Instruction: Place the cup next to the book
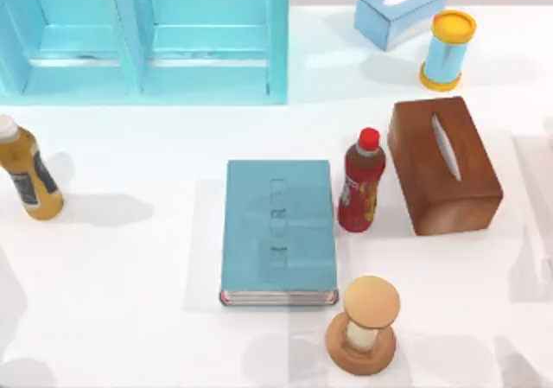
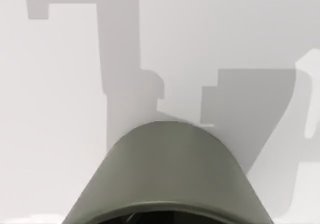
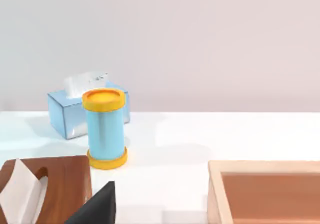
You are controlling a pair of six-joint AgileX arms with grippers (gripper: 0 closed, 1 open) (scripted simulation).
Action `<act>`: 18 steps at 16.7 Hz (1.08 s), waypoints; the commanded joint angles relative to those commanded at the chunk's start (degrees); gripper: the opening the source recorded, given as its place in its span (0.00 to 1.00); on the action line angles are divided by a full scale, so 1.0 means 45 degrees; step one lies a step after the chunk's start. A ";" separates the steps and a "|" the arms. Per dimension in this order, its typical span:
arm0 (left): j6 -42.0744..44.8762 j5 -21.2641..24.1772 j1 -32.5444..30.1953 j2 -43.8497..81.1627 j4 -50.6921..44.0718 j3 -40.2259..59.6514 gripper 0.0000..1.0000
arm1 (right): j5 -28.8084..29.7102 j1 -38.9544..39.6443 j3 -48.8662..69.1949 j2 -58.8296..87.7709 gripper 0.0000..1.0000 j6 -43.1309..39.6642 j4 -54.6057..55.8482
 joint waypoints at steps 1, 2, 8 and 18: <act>0.0000 0.0000 0.0000 0.0000 0.0000 0.0000 0.40 | 0.0000 0.0000 0.0000 0.0000 1.00 0.0000 0.0000; 0.0000 0.0000 0.0000 0.0000 0.0000 0.0000 0.32 | 0.0000 0.0000 0.0000 0.0000 1.00 0.0000 0.0000; 0.0000 0.0000 0.0000 0.0000 0.0000 0.0000 0.00 | 0.0000 0.0000 0.0000 0.0000 1.00 0.0000 0.0000; 0.0078 0.0007 -0.0054 -0.0177 -0.0467 0.0312 0.00 | 0.0000 0.0000 0.0000 0.0000 1.00 0.0000 0.0000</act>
